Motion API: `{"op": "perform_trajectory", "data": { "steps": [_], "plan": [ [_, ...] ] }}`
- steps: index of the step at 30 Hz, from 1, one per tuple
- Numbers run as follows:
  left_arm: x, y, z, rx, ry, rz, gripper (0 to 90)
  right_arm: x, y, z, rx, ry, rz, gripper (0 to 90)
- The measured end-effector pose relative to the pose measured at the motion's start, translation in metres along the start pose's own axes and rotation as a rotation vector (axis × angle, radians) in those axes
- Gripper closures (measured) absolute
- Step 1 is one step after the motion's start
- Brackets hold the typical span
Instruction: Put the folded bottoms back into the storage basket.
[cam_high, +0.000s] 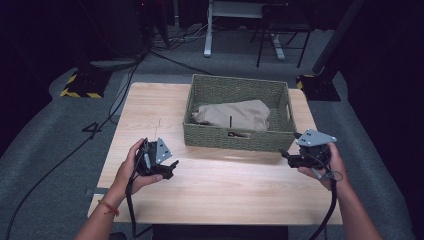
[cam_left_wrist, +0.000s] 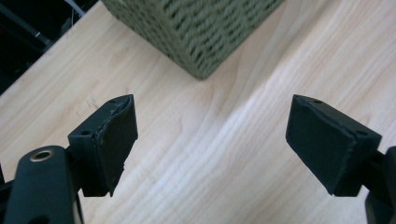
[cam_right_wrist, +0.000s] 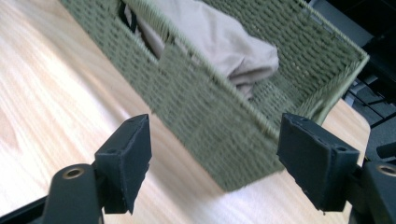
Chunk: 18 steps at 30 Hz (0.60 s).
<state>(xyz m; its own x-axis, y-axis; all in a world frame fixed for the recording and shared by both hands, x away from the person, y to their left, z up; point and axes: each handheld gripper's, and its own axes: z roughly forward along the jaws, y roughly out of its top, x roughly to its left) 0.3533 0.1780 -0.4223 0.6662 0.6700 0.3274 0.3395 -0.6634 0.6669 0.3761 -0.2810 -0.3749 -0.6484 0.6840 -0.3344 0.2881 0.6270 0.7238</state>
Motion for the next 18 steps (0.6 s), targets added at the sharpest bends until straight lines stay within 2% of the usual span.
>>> {"op": "perform_trajectory", "data": {
  "steps": [1,6,7,13,17,18],
  "plan": [
    [-0.003,-0.007,0.001,0.006,0.004,-0.004,17.2,0.001,-0.004,-0.001,0.001,0.002,-0.001,26.3],
    [-0.006,-0.020,0.002,0.028,0.009,-0.021,17.2,0.007,-0.023,-0.003,0.017,-0.014,0.009,25.4],
    [-0.008,-0.027,0.002,0.048,0.004,-0.019,17.2,0.008,-0.028,-0.003,0.021,-0.014,0.012,25.3],
    [-0.012,-0.044,0.004,0.056,-0.017,-0.052,17.2,0.017,-0.054,-0.002,0.059,-0.049,0.016,24.2],
    [-0.015,-0.056,0.006,0.074,-0.006,-0.070,17.4,0.021,-0.068,0.000,0.066,-0.024,0.035,23.8],
    [-0.016,-0.059,0.007,0.074,-0.006,-0.075,17.1,0.022,-0.078,0.002,0.071,-0.011,0.053,23.7]
  ]
}}
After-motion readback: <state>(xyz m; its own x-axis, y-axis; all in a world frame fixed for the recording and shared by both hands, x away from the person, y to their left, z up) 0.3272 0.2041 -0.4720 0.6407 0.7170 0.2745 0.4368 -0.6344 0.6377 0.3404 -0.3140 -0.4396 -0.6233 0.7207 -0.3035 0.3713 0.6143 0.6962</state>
